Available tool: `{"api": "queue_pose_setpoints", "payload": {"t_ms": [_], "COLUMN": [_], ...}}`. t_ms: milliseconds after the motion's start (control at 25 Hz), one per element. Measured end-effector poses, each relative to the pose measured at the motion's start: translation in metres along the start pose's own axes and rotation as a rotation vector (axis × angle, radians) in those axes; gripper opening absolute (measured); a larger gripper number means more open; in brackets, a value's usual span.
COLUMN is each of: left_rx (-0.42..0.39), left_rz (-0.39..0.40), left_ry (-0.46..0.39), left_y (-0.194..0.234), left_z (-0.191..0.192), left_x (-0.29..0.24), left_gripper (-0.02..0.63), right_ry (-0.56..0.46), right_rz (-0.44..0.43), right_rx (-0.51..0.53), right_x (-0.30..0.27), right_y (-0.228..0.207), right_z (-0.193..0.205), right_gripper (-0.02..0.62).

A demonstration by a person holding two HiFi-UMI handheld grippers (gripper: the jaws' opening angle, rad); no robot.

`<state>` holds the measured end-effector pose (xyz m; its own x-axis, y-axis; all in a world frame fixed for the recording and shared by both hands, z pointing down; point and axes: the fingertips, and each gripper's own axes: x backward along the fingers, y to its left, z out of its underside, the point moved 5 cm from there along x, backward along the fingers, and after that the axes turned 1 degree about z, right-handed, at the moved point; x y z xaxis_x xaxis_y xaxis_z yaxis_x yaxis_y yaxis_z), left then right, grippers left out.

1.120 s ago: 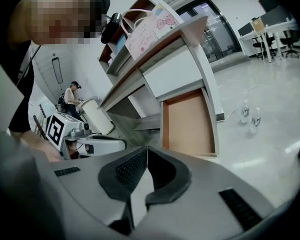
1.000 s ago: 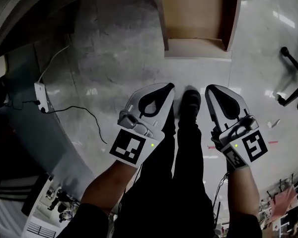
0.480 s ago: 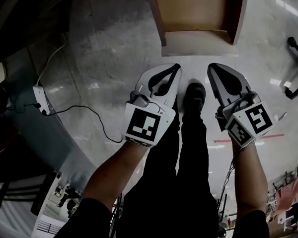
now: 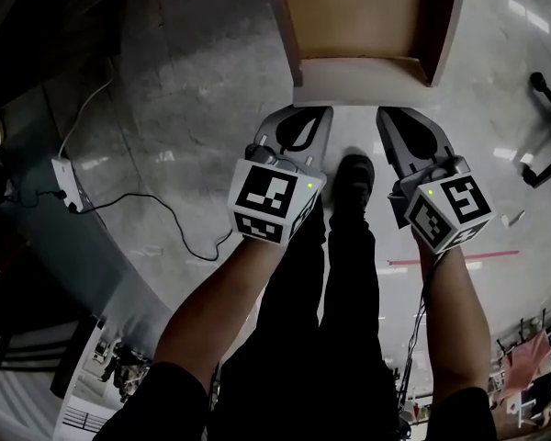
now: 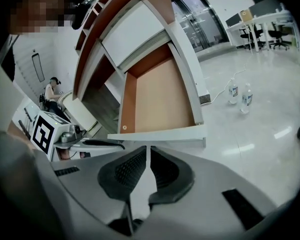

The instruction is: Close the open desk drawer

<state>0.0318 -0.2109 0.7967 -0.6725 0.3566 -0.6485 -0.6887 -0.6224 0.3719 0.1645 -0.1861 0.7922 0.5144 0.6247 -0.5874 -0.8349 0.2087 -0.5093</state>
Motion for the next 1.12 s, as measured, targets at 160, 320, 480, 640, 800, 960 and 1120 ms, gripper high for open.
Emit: {"api": "queue_pose_setpoints", "payload": {"t_ms": [160,320,480,640,800,960,1120], "left_rx": [0.013,0.029,0.012,-0.068,-0.155,-0.192,-0.184], "left_rz": [0.003,-0.002,-0.028,-0.030,-0.031,-0.035,-0.046], "left_ry": [-0.026,-0.057,-0.111,-0.145,-0.193,-0.252,-0.283], "left_y": [0.006,0.005,0.002,-0.005,-0.011,-0.014,-0.013], "left_z": [-0.006,-0.010,-0.021,-0.036,-0.059,-0.083,-0.101], "left_x": [0.000,0.005,0.016,0.028,0.041,0.049,0.051], "left_gripper": [0.008,0.008,0.008,0.008,0.008,0.008,0.008], "right_ry": [-0.036,-0.050,-0.082,-0.125,-0.185,-0.234,-0.257], "right_rz": [0.029,0.051,0.049,0.050,0.054,0.057,0.050], "right_rx": [-0.048,-0.004,0.004,-0.001,0.013,0.052,0.084], "right_x": [-0.002,0.000,0.005,0.016,0.027,0.033,0.035], "right_y": [-0.005,0.000,0.010,0.018,0.028,0.034,0.035], "right_z": [-0.005,-0.010,-0.020,-0.033,-0.055,-0.081,-0.099], "right_gripper": [0.110,0.091,0.088,0.060,0.054,0.052,0.051]}}
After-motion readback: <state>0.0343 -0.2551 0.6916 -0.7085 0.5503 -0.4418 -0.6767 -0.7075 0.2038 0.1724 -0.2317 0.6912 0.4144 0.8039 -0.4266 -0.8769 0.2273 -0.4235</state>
